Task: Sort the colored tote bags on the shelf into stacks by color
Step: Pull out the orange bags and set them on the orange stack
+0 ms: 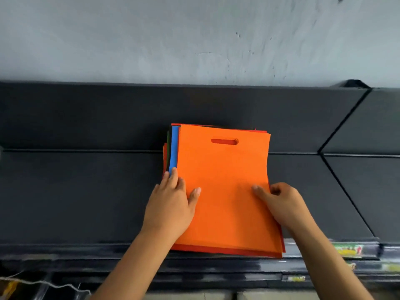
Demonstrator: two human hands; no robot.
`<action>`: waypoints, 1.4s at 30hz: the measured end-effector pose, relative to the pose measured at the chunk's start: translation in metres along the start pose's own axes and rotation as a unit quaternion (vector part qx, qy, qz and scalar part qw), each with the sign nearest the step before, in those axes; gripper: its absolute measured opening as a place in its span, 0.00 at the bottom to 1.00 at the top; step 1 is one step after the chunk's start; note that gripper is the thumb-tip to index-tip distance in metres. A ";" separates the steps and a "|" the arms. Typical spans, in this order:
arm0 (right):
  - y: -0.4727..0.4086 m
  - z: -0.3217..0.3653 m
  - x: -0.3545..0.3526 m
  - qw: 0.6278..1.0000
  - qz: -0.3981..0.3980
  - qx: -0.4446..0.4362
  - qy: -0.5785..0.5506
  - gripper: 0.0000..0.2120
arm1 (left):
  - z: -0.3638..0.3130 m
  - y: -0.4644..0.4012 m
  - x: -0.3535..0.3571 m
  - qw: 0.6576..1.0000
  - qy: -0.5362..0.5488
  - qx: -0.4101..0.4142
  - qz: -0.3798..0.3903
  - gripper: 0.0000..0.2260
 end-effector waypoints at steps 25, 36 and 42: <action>0.002 -0.010 -0.013 0.985 -0.030 0.060 -0.162 0.15 | -0.006 -0.012 -0.006 0.999 0.043 0.029 0.003 0.25; 0.001 -0.012 -0.020 0.976 0.050 0.005 -0.214 0.11 | -0.021 -0.013 -0.008 0.920 0.389 -0.035 -0.027 0.25; 0.020 -0.022 -0.026 0.964 0.043 -0.002 -0.263 0.11 | -0.023 -0.016 -0.009 0.849 0.518 -0.103 0.018 0.22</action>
Point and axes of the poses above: each hand's wrist, its own y-axis away from the middle knuckle, its own x-axis out of the palm, z = x × y, the point moved 2 cm from there along -y, towards the middle knuckle, and after that the axes turned 12 degrees about y, right-handed, at the moved point
